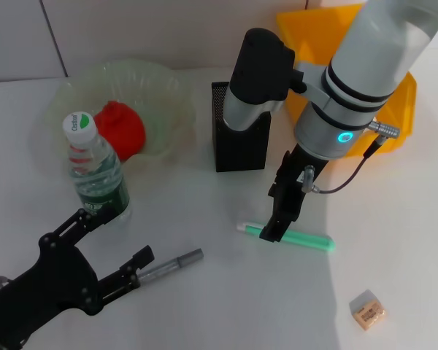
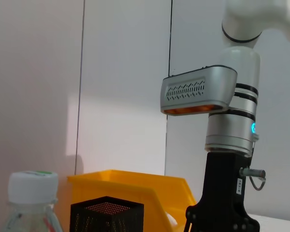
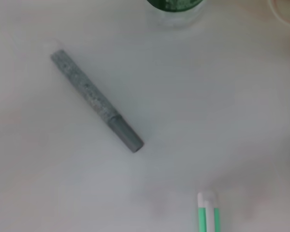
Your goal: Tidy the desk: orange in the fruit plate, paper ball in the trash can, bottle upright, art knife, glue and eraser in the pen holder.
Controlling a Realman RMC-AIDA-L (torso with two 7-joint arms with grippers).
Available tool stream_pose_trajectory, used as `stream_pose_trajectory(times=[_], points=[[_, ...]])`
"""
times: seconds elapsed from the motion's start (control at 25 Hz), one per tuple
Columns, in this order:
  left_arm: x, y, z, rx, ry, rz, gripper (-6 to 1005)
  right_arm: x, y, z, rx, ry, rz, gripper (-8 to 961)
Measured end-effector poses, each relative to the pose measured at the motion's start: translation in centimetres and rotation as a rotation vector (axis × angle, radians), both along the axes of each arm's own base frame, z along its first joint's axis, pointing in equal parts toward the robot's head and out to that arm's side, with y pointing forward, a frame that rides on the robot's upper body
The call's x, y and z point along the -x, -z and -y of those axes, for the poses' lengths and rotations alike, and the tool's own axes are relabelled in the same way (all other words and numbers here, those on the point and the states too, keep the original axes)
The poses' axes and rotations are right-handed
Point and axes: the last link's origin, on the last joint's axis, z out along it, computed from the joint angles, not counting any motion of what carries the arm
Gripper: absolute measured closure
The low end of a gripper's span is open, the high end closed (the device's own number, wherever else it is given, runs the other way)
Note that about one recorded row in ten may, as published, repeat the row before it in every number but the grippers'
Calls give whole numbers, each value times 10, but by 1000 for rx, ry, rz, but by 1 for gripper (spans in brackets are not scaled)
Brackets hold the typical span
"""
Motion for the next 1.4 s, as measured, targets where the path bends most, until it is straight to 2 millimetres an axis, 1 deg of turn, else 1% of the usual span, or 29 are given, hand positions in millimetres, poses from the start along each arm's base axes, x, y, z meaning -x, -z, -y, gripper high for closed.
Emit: stream_pose_trajectory(times=[0.12,0.2,0.4,0.92,1.2,1.4], points=[[-1,1,0,3,2,0,170,-3,4,0,-4,13,0,187],[-1,1,0,3,2,0,170,-5,10,2,-2,24,-10,193],[-1,2,-1,3,2,1,171,-9,14,1,-15,30,-15,206],[-5,3,-2,6,14,7,170,-15,22,2,-36,36,15,242],[-6,3,-3,12,24,6,170,-13,23,0,-60,44,9,261],[-7,4,-4,16,31,5,170,-13,24,0,-60,42,8,366]])
